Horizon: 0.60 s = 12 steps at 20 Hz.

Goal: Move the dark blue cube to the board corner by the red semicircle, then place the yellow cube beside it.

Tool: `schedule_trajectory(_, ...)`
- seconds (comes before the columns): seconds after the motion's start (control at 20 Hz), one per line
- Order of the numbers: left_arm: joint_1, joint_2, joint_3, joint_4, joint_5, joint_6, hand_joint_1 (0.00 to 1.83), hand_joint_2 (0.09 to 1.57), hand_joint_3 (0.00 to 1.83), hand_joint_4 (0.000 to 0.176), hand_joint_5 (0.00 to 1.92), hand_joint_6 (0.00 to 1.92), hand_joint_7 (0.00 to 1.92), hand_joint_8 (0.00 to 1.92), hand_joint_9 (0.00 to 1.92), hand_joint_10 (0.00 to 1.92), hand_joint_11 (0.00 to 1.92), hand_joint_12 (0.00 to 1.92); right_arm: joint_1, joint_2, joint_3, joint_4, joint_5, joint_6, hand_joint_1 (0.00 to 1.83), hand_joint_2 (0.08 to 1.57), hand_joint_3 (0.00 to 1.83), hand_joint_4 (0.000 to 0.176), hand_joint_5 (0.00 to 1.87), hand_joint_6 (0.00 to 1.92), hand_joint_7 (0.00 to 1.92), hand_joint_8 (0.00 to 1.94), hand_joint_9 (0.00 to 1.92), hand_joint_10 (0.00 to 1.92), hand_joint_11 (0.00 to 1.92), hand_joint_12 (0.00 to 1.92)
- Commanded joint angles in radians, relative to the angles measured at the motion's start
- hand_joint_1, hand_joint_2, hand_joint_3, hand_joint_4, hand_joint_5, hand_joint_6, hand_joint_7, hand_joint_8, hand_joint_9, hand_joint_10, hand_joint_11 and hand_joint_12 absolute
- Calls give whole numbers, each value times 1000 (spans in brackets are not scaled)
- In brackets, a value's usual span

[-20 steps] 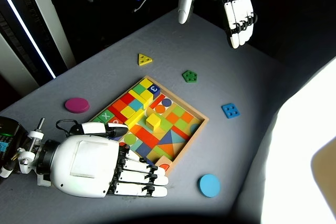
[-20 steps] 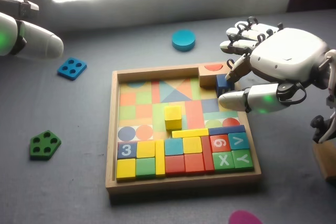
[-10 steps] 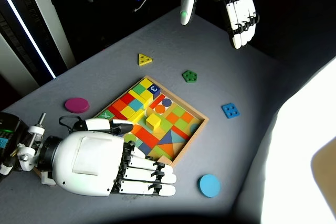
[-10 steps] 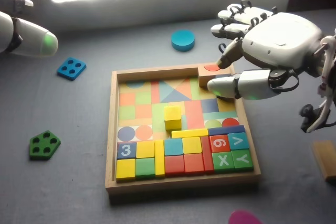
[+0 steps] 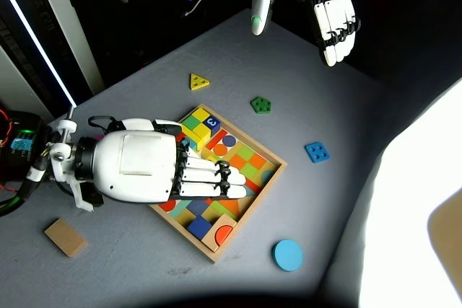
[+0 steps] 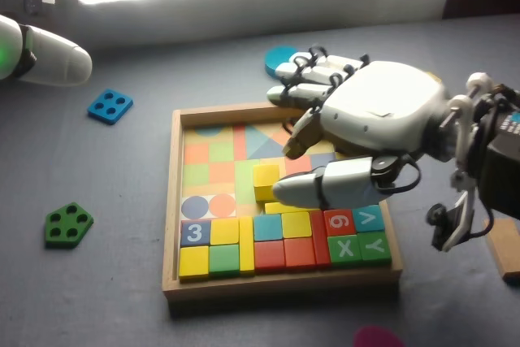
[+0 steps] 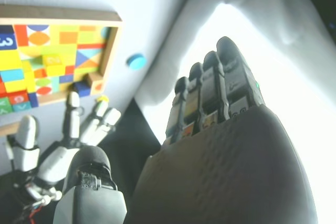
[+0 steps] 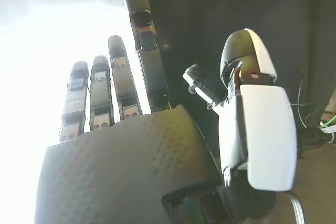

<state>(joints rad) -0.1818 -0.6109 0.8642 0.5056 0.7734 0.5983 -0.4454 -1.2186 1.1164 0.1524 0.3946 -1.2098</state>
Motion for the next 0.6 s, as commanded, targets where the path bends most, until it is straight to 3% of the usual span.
schedule_trajectory(0.0,-4,3,3,36,-82,4,0,1028,0,0,40,0,68,0,59,0,0,347,17,-2,-3,4,97,2,0,1139,1,9,853,4,187,5,0,0,0,0)
schedule_trajectory(0.15,3,4,3,31,-89,5,0,1027,0,0,56,4,96,6,90,8,0,406,21,-18,-3,26,86,2,0,1139,1,7,850,2,185,3,0,0,0,0)
schedule_trajectory(0.35,9,4,3,26,-104,7,0,1034,2,0,37,1,78,1,56,1,0,300,24,-34,-3,26,91,-6,7,1144,2,5,852,3,191,5,0,0,0,0)
schedule_trajectory(0.55,13,4,3,24,-104,8,0,1032,1,0,54,3,97,1,86,5,0,378,21,-46,-1,26,92,-6,3,1147,4,5,858,5,184,1,0,0,0,0)
